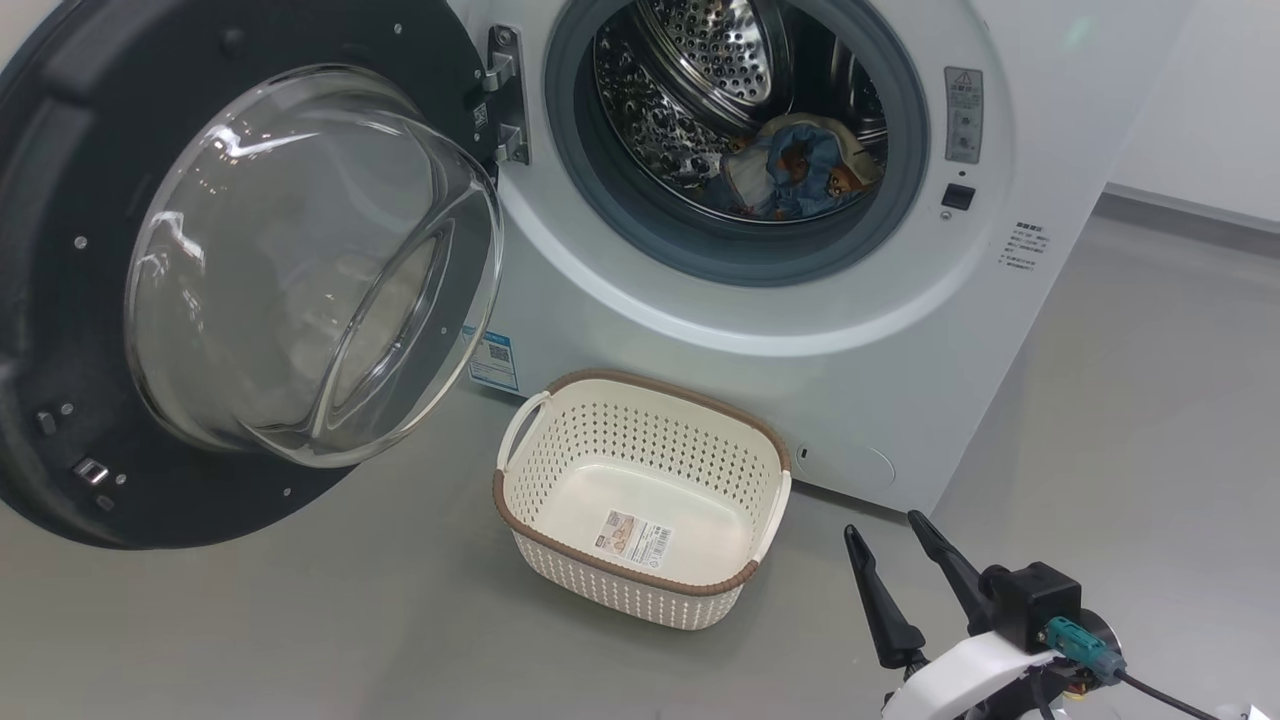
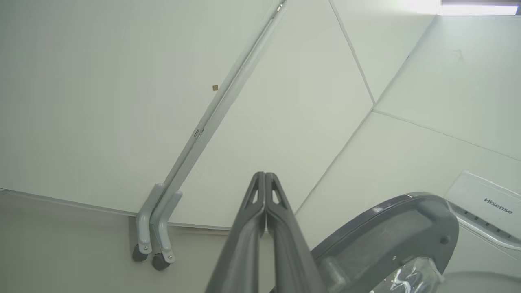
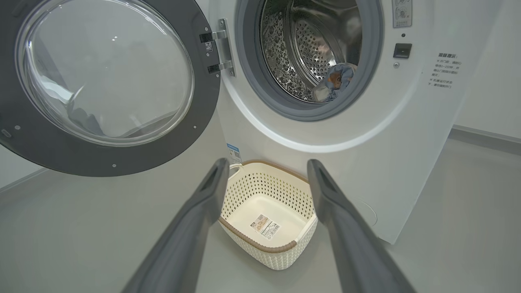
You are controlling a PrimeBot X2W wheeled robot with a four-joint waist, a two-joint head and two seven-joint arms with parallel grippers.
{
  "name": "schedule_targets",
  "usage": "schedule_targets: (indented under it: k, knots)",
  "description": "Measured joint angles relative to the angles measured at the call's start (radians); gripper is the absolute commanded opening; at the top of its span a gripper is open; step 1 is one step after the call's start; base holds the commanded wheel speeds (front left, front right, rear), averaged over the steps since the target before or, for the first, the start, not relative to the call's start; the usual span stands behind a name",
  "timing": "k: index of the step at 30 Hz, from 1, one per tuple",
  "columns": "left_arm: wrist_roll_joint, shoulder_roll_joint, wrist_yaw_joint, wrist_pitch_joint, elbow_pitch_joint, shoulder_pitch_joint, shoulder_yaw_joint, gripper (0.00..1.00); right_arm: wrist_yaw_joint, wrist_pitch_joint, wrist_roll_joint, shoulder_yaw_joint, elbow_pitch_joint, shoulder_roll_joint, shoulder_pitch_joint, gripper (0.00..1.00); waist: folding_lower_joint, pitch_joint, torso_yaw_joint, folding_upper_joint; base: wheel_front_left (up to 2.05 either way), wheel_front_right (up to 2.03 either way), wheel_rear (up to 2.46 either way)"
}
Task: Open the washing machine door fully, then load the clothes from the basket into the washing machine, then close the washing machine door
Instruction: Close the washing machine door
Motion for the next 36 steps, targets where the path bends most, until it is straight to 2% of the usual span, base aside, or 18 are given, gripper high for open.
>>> schedule_targets:
  k: [5,13,17,21,26,36]
  knots:
    - [-0.110,0.062,-0.008,0.082,0.041,-0.092,0.033,0.00,0.000,0.000,0.000,0.002,0.001,0.000,0.000,1.00,0.0000,0.012,-0.022,0.0000,0.00,0.00,0.00]
    - [-0.326,0.124,-0.007,0.231,0.167,-0.221,0.133,0.00,0.000,0.000,0.000,-0.003,0.003,0.000,-0.002,1.00,0.0000,0.034,-0.060,0.0000,0.00,0.00,0.00]
    - [-0.428,0.140,0.004,0.322,0.230,-0.258,0.162,0.00,0.000,0.000,0.000,-0.007,0.003,0.000,-0.002,1.00,0.0000,0.047,-0.076,0.0000,0.00,0.00,0.00]
    - [-0.535,0.144,0.039,0.404,0.292,-0.306,0.198,0.00,0.000,0.000,0.000,-0.007,0.003,-0.001,-0.007,1.00,0.0000,0.064,-0.088,0.0000,0.00,0.00,0.00]
    - [-0.596,0.170,0.088,0.459,0.352,-0.323,0.268,0.00,0.000,0.000,-0.003,-0.003,0.004,-0.004,-0.026,1.00,0.0000,0.084,-0.107,0.0000,0.00,0.00,0.00]
    - [-0.700,0.178,0.089,0.533,0.410,-0.383,0.302,0.00,0.000,0.000,-0.010,-0.005,0.011,-0.023,-0.041,1.00,0.0000,0.121,-0.143,0.0000,0.00,0.00,0.00]
